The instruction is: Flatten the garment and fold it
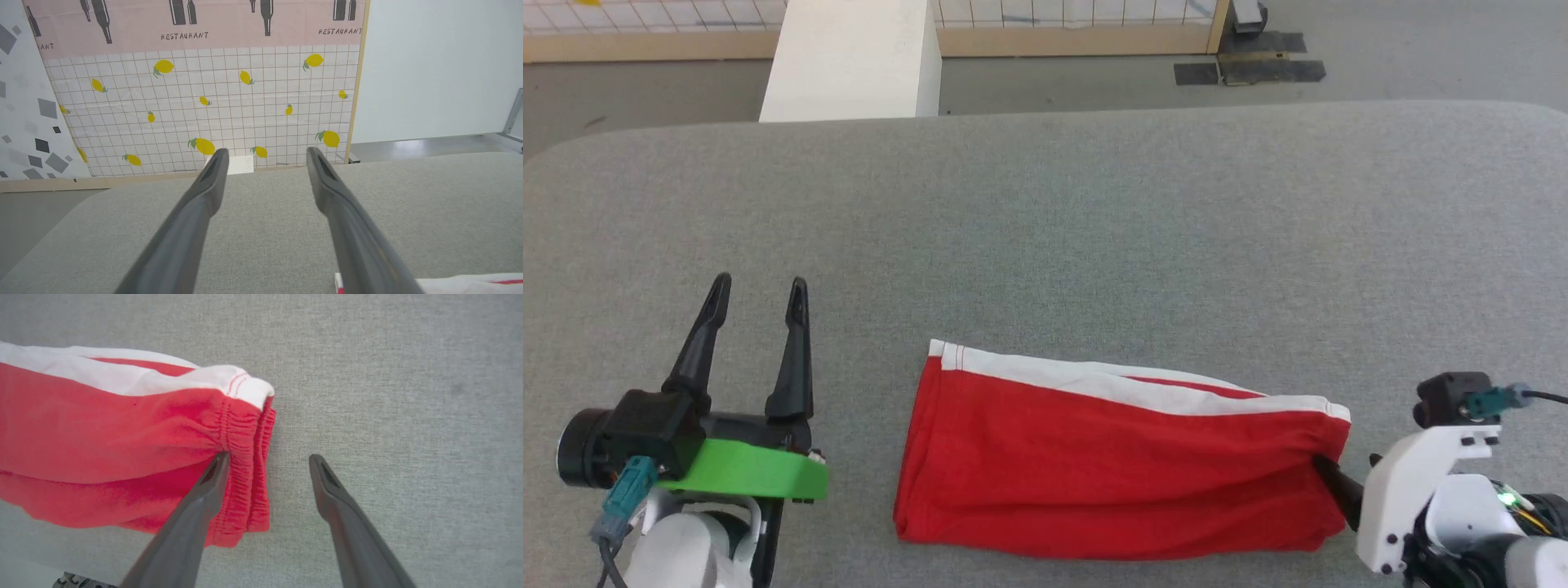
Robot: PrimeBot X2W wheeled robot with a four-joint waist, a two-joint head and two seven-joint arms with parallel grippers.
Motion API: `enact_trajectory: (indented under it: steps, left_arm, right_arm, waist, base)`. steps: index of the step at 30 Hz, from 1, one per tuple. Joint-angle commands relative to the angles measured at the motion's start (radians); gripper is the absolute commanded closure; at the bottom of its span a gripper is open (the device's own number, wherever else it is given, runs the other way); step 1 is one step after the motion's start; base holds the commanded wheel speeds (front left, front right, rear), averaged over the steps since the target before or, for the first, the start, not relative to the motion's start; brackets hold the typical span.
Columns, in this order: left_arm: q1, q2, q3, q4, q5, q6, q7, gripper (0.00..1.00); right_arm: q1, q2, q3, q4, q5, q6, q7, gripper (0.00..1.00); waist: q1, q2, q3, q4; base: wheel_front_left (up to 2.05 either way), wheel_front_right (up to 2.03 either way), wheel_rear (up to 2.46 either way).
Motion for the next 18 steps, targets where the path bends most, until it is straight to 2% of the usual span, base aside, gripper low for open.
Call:
enact_trajectory:
  steps: [1,9,10,11,12,18]
  left_arm:
    - [-0.011,-0.020,0.015,-0.015,0.023,-0.011,-0.005,0.00]
    - [0.012,-0.110,0.089,-0.015,0.079,-0.083,-0.005,0.00]
    - [0.013,-0.119,0.097,-0.013,0.083,-0.090,-0.005,0.00]
    - [0.014,-0.129,0.105,-0.009,0.087,-0.098,-0.005,0.00]
    - [0.014,-0.137,0.112,-0.008,0.091,-0.104,-0.005,0.00]
    - [0.021,-0.178,0.154,0.004,0.112,-0.136,-0.005,0.00]
  right_arm:
    - [-0.031,0.001,0.011,0.029,-0.001,-0.002,-0.018,0.00]
    - [-0.086,0.001,0.075,0.192,-0.038,-0.002,-0.026,0.00]
    - [-0.089,0.001,0.077,0.204,-0.036,-0.002,-0.023,0.60]
    - [-0.094,0.001,0.077,0.214,-0.035,-0.002,-0.026,0.85]
    - [-0.098,0.001,0.076,0.220,-0.037,-0.002,-0.030,1.00]
    - [-0.140,-0.035,0.056,0.240,-0.032,-0.002,-0.029,1.00]
  waist:
    - [0.0000,0.0000,0.013,0.006]
    - [0.0000,0.0000,0.030,0.024]
    - [0.0000,0.0000,0.030,0.025]
    - [0.0000,0.0000,0.030,0.027]
    - [0.0000,0.0000,0.029,0.029]
    - [0.0000,0.0000,0.028,0.029]
  base:
    - [0.00,0.00,0.00]
    - [0.00,0.00,0.00]
    - [0.00,0.00,0.00]
    - [0.00,0.00,0.00]
    - [0.00,0.00,0.00]
    - [0.00,0.00,0.00]
